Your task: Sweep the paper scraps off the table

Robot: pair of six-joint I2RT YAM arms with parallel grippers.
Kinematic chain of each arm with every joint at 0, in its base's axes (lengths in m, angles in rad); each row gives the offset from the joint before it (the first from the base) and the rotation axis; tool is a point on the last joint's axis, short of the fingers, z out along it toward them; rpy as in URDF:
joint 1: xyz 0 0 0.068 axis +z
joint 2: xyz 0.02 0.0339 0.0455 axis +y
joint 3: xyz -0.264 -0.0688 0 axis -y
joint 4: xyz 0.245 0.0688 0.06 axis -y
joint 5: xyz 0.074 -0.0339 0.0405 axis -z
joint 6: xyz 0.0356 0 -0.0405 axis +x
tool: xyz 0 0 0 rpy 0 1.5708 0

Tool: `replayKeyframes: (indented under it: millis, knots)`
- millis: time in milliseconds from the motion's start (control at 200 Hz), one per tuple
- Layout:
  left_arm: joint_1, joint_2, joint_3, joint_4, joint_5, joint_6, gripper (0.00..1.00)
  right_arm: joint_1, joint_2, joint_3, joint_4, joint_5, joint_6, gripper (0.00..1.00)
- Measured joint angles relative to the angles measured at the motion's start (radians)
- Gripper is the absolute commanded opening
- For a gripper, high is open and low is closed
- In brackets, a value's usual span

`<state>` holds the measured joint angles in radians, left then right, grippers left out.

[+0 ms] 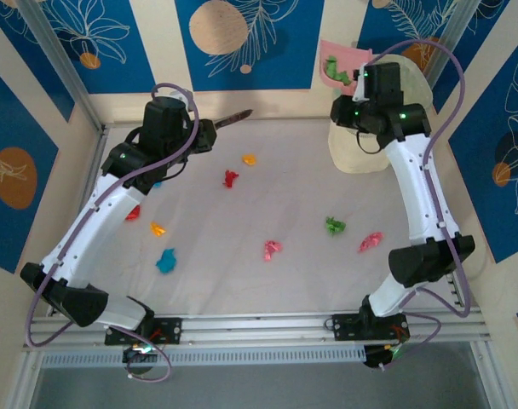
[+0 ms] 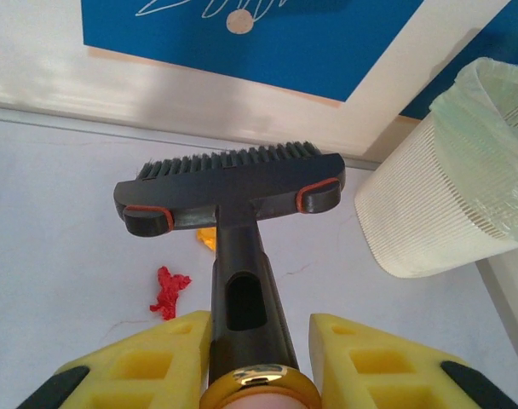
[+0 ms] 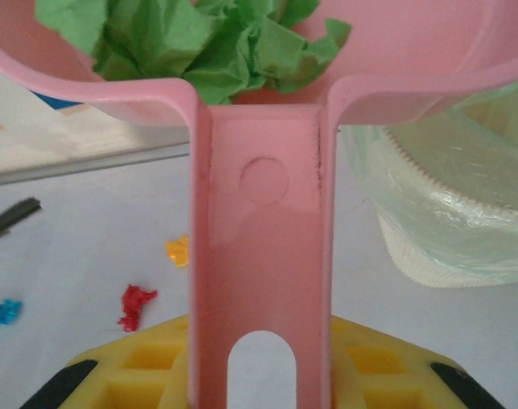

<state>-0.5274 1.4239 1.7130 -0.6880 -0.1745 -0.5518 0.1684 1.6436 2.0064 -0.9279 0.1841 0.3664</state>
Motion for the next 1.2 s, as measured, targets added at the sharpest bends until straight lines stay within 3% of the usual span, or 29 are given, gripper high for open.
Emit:
replayKeyframes:
  millis: [425,700,910,1200]
  knots:
    - [0.000,-0.002,0.000,-0.001,0.014,0.001,0.00,-0.241,0.143,0.094,0.034,-0.454,0.306,0.00]
    - [0.000,-0.009,0.000,-0.001,0.013,0.002,0.00,-0.377,0.197,0.108,0.125,-0.710,0.615,0.00]
    - [0.000,-0.009,0.000,-0.001,0.013,0.005,0.00,-0.452,0.189,0.073,0.225,-0.830,0.822,0.00]
    - [0.000,0.006,0.026,-0.008,0.017,0.013,0.00,-0.470,0.179,-0.023,0.352,-0.931,1.053,0.00]
